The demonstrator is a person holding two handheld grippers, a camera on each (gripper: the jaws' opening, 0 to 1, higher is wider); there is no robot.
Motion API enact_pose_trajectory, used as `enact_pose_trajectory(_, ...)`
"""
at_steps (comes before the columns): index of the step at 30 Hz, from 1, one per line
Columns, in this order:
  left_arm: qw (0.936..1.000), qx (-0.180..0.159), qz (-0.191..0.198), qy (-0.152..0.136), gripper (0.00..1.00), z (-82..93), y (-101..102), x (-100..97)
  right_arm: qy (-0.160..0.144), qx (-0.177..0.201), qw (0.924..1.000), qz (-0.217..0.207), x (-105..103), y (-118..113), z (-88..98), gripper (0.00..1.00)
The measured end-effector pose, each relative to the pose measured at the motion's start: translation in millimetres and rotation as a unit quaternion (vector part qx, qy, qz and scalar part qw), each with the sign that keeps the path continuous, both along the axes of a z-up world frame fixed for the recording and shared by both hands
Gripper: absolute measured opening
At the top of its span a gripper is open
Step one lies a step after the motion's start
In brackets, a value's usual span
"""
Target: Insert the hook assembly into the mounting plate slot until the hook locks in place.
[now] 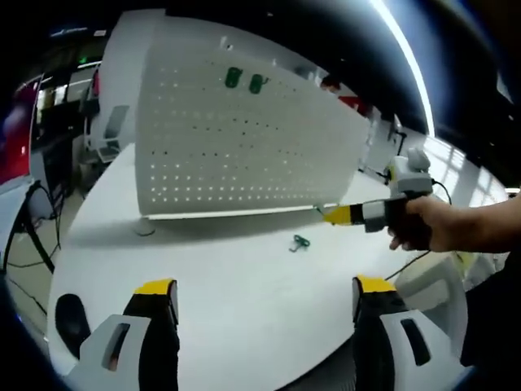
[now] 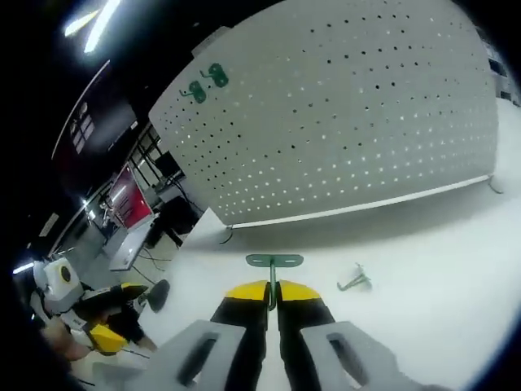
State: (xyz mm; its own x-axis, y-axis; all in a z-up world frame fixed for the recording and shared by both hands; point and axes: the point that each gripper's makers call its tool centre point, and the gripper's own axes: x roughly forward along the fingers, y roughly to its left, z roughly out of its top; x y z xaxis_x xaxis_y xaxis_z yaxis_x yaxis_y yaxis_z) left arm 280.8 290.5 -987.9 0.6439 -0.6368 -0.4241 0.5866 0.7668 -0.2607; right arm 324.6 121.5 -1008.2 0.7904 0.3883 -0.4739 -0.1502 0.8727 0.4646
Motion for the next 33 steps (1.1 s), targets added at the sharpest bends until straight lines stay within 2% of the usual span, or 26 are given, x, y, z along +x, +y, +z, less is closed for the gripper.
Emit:
enact_pose_trajectory(6,0.9999,-0.015,-0.001,-0.006,0.88,8.2,-5,12.6,0.009,0.037,0.9992,0.009,-7,14,6.7,0.0)
enact_pose_trajectory(8,0.9998,-0.019,-0.006,-0.009,0.87,10.8,-9,15.2,0.01,0.055,0.9983,0.014,-8,21,11.7,0.0)
enact_pose_trajectory(9,0.9997,-0.019,-0.009,-0.01,0.86,11.5,-10,16.3,0.014,0.078,0.9967,0.017,-10,27,15.8,0.0)
enact_pose_trajectory(12,0.9995,-0.019,-0.022,-0.016,0.84,15.4,-16,18.9,0.013,0.089,0.9956,0.028,-12,34,22.3,0.0)
enact_pose_trajectory(15,0.9991,-0.025,-0.029,-0.018,0.84,18.3,-19,22.2,0.014,0.131,0.9905,0.04,-15,47,31.4,0.0)
enact_pose_trajectory(18,0.999,-0.018,-0.039,-0.016,0.8,16.5,-23,24.7,0.017,0.129,0.9904,0.046,-16,47,28.7,0.0)
enact_pose_trajectory(20,0.9983,-0.032,-0.046,-0.015,0.78,20.1,-27,25.5,0.031,0.167,0.9844,0.046,-20,53,29.3,0.0)
enact_pose_trajectory(29,0.9959,-0.058,-0.066,-0.019,0.69,27.8,-44,30.9,0.04,0.19,0.9778,0.079,-33,67,30.6,0.0)
enact_pose_trajectory(33,0.9942,-0.072,-0.077,-0.023,0.64,30.7,-54,28.9,0.045,0.213,0.9718,0.091,-38,75,34.3,0.0)
